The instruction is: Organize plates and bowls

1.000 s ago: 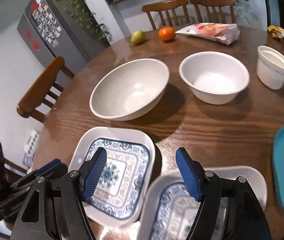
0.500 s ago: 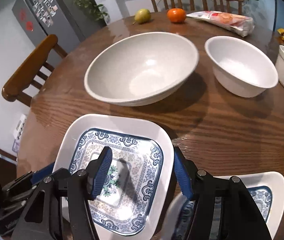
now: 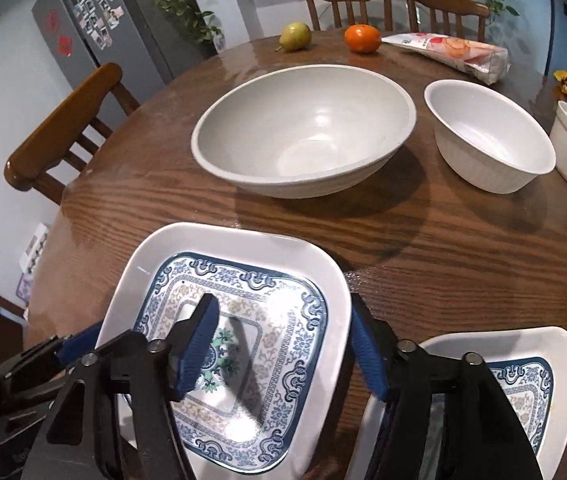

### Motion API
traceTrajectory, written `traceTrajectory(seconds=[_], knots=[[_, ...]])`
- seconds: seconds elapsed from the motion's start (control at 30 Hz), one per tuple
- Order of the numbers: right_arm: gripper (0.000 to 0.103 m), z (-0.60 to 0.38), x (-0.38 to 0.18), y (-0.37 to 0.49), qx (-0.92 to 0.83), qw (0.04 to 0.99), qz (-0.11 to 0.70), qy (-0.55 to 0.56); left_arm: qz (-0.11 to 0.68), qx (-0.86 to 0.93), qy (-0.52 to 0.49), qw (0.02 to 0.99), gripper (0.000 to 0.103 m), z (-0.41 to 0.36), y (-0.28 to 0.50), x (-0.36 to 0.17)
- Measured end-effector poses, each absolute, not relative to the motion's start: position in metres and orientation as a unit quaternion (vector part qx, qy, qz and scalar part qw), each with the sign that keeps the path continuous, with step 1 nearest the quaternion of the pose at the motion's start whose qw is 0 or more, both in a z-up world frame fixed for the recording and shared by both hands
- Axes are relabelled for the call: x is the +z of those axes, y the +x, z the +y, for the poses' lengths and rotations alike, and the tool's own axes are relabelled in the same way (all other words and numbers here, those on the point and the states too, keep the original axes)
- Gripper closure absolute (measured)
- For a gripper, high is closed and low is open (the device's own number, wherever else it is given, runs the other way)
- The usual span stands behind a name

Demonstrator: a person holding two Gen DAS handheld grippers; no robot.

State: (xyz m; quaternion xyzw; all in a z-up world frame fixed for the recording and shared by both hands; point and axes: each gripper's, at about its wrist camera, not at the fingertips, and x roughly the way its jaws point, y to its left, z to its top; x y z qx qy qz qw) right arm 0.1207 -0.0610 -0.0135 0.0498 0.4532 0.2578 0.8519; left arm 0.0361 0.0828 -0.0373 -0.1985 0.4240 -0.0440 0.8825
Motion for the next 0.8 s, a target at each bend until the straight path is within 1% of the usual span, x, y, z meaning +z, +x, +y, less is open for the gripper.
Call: traceTrajectory(seconds=[0.17, 0.33, 0.47, 0.8], knots=[[0.032, -0.06, -0.013, 0.12, 0.262, 0.854, 0.445, 0.064, 0.426, -0.032, -0.191, 0.884, 0.069, 0.079, 0.034, -0.035], [0.032, -0.064, -0.01, 0.116, 0.262, 0.857, 0.437, 0.079, 0.407, -0.022, -0.18, 0.895, 0.067, 0.073, 0.027, -0.026], [0.032, -0.065, -0.003, 0.111, 0.255, 0.866, 0.423, 0.075, 0.395, -0.025, -0.176, 0.901, 0.066, 0.07, 0.023, -0.016], [0.032, -0.093, 0.022, 0.097, 0.244, 0.884, 0.386, 0.103, 0.372, -0.049, -0.158, 0.914, 0.065, 0.05, 0.019, 0.006]])
